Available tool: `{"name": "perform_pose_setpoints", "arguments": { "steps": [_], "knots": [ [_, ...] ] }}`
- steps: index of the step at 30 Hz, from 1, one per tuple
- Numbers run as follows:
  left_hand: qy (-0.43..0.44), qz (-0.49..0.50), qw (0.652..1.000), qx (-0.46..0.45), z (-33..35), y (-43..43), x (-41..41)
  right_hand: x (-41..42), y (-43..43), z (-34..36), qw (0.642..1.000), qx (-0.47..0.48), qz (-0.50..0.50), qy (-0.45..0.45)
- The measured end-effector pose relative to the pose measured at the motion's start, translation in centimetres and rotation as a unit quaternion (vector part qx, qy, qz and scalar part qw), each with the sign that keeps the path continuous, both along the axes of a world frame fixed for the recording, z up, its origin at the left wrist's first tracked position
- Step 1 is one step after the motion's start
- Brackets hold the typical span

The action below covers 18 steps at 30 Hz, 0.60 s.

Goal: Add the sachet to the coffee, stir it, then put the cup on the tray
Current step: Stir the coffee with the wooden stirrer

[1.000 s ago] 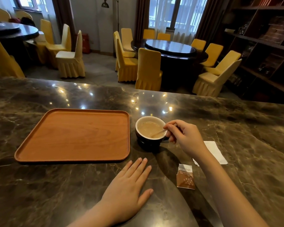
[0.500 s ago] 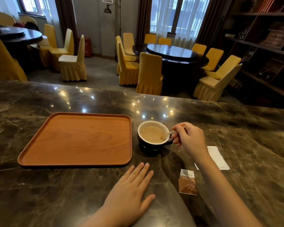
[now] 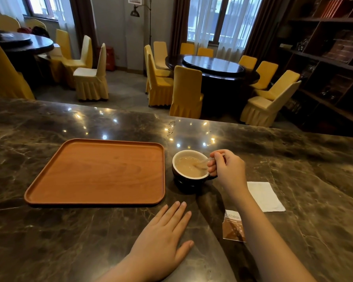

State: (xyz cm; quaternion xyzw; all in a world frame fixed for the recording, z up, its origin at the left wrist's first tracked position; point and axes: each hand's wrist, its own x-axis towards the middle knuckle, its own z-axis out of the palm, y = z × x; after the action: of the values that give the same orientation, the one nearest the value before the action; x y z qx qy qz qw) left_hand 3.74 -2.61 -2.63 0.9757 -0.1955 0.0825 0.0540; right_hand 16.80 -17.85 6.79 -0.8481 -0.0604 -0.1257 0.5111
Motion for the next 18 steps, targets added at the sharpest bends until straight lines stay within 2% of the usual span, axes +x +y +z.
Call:
{"name": "perform_pose_setpoints", "arguments": {
  "steps": [8,14,18],
  "knots": [
    [-0.014,-0.008,1.0,0.0,-0.2,0.1,0.1,-1.7,-1.3,0.9,0.996,-0.084,0.017,-0.026],
    [-0.009,-0.01,1.0,0.003,-0.2,0.1,0.2,-2.5,-0.2,1.1,0.996,-0.058,0.064,0.002],
    [-0.009,-0.006,1.0,0.007,-0.1,0.1,0.2,-1.4,0.8,0.4,0.999,-0.027,0.036,-0.002]
  ]
}}
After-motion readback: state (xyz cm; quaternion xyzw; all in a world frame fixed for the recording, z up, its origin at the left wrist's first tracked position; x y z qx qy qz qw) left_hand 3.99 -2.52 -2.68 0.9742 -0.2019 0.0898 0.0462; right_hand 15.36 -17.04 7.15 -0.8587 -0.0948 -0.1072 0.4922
